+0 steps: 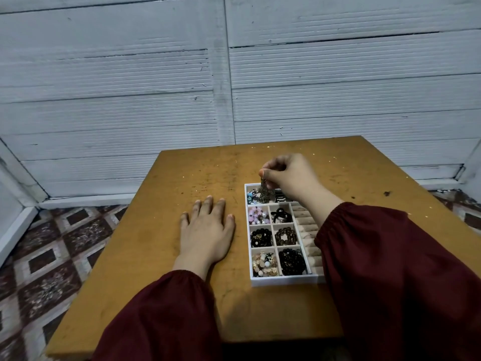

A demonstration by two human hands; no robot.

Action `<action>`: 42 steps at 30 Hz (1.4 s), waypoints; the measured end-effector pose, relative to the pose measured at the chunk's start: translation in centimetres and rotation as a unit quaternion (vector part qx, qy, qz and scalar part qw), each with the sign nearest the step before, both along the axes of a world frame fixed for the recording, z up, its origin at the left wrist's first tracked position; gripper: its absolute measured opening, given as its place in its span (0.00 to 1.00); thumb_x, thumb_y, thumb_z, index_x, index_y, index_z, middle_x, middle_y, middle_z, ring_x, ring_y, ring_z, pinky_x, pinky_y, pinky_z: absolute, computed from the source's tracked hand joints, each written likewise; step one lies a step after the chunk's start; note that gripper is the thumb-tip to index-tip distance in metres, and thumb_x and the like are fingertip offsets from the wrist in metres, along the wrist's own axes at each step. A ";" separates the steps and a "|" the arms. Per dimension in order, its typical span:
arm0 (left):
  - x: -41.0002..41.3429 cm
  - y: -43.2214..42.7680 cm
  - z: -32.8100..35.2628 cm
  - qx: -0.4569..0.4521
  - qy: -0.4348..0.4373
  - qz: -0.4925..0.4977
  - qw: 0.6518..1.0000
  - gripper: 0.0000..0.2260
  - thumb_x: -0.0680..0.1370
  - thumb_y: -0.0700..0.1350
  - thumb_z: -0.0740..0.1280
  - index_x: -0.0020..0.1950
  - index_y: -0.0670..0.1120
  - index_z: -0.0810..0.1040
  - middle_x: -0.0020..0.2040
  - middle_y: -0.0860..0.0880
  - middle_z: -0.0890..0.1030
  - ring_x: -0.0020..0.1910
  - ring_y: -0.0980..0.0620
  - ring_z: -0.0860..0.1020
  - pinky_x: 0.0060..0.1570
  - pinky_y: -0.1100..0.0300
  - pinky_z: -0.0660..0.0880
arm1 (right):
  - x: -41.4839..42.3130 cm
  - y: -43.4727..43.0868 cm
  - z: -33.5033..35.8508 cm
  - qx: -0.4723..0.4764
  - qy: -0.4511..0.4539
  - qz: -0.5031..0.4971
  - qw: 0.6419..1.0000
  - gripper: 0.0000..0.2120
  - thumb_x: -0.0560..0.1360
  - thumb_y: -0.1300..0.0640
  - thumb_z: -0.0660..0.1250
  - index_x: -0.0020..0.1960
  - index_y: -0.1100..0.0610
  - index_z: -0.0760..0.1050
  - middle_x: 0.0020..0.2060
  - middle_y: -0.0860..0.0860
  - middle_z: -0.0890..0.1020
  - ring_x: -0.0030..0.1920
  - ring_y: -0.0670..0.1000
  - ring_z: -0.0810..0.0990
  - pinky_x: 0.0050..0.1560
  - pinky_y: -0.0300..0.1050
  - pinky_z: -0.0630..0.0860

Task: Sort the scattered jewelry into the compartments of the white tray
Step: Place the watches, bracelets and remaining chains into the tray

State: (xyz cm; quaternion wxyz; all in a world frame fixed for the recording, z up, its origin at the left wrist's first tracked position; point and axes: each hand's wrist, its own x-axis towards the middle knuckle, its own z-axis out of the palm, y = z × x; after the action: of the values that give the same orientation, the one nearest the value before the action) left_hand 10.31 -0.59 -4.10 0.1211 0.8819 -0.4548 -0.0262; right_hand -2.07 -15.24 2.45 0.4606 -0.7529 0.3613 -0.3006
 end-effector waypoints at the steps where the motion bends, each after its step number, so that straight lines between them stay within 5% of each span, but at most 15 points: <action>1: 0.0 0.0 0.0 -0.001 0.000 0.001 1.000 0.25 0.81 0.60 0.48 0.77 0.55 0.55 0.78 0.51 0.53 0.77 0.49 0.49 0.73 0.45 0.46 | 0.1 0.0 -0.1 -0.007 0.013 0.003 1.000 0.06 0.73 0.62 0.71 0.39 0.55 0.77 0.33 0.54 0.82 0.30 0.49 0.78 0.41 0.52 0.81; 7: 0.0 -0.1 0.0 -0.005 -0.005 0.004 1.000 0.25 0.80 0.60 0.49 0.77 0.55 0.55 0.78 0.51 0.54 0.77 0.49 0.50 0.73 0.45 0.47 | 0.6 0.1 -0.1 -0.142 0.131 0.008 0.981 0.02 0.72 0.57 0.72 0.43 0.55 0.81 0.36 0.48 0.82 0.34 0.43 0.77 0.31 0.32 0.69; 13: -0.1 -0.1 0.1 -0.007 -0.005 0.007 1.000 0.25 0.80 0.60 0.49 0.77 0.55 0.55 0.78 0.51 0.54 0.77 0.48 0.51 0.74 0.45 0.47 | 1.5 0.4 -0.1 -0.214 0.206 0.028 0.955 0.04 0.72 0.56 0.72 0.46 0.56 0.82 0.41 0.52 0.83 0.43 0.50 0.78 0.43 0.39 0.72; 28: 0.0 -0.2 0.0 -0.020 -0.004 0.007 1.000 0.25 0.80 0.60 0.50 0.76 0.55 0.57 0.78 0.50 0.56 0.77 0.48 0.52 0.73 0.43 0.48 | 2.2 0.3 -0.5 -0.291 0.332 0.035 0.896 0.11 0.70 0.47 0.71 0.34 0.49 0.73 0.39 0.52 0.80 0.43 0.54 0.78 0.39 0.43 0.70; 34: 0.1 -0.2 -0.1 -0.022 -0.006 0.006 1.000 0.25 0.80 0.60 0.50 0.76 0.55 0.57 0.78 0.50 0.56 0.77 0.48 0.52 0.73 0.44 0.48 | 1.2 0.0 0.6 -0.243 0.292 0.058 0.923 0.05 0.73 0.54 0.69 0.45 0.53 0.83 0.37 0.47 0.79 0.43 0.50 0.78 0.40 0.39 0.68; 42: 0.1 -0.2 -0.2 -0.026 -0.007 0.005 1.000 0.25 0.80 0.60 0.50 0.76 0.55 0.58 0.77 0.51 0.57 0.76 0.48 0.52 0.73 0.43 0.49 | 1.1 0.0 0.8 -0.289 0.344 0.104 0.887 0.07 0.71 0.59 0.71 0.48 0.52 0.84 0.44 0.47 0.83 0.45 0.45 0.73 0.49 0.38 0.65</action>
State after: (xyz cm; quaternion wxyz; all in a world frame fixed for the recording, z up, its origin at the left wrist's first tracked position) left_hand 10.45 -0.82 -4.30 0.1410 0.8809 -0.4518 -0.0079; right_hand -0.99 -15.20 3.23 0.0980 -0.9422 0.3138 -0.0643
